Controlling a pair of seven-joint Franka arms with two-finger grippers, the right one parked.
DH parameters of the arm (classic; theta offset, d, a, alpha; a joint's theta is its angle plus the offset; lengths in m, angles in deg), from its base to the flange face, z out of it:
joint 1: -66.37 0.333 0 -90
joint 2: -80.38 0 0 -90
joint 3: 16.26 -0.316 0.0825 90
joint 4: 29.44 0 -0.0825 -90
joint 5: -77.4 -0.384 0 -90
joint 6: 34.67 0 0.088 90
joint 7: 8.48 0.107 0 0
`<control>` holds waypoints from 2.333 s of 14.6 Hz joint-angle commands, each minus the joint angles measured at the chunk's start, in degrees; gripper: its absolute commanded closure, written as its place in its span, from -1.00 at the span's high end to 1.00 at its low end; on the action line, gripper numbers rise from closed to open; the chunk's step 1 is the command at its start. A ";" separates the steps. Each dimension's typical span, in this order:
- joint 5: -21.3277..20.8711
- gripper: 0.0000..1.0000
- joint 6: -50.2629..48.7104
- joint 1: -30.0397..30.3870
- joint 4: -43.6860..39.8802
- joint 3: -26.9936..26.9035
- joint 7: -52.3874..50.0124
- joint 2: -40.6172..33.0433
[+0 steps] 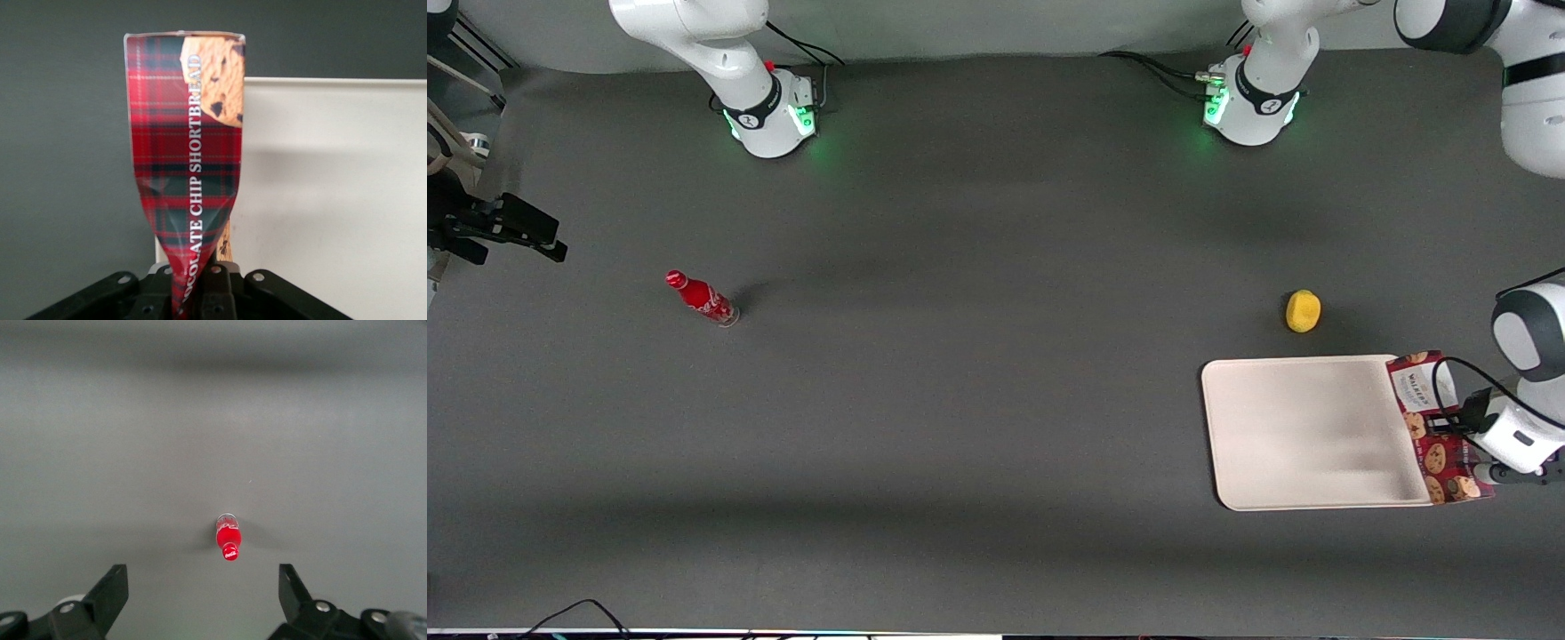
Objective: Place red cookie box on tray
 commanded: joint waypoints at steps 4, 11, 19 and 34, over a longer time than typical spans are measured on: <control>3.14 -1.00 2.45 0.55 -0.91 -0.07 4.13 2.66; 5.25 1.00 2.36 1.07 0.23 -0.07 3.16 1.88; 4.90 1.00 -4.74 3.54 6.56 6.42 -0.77 -16.73; 3.58 1.00 -34.80 3.63 12.19 14.43 -10.56 -51.29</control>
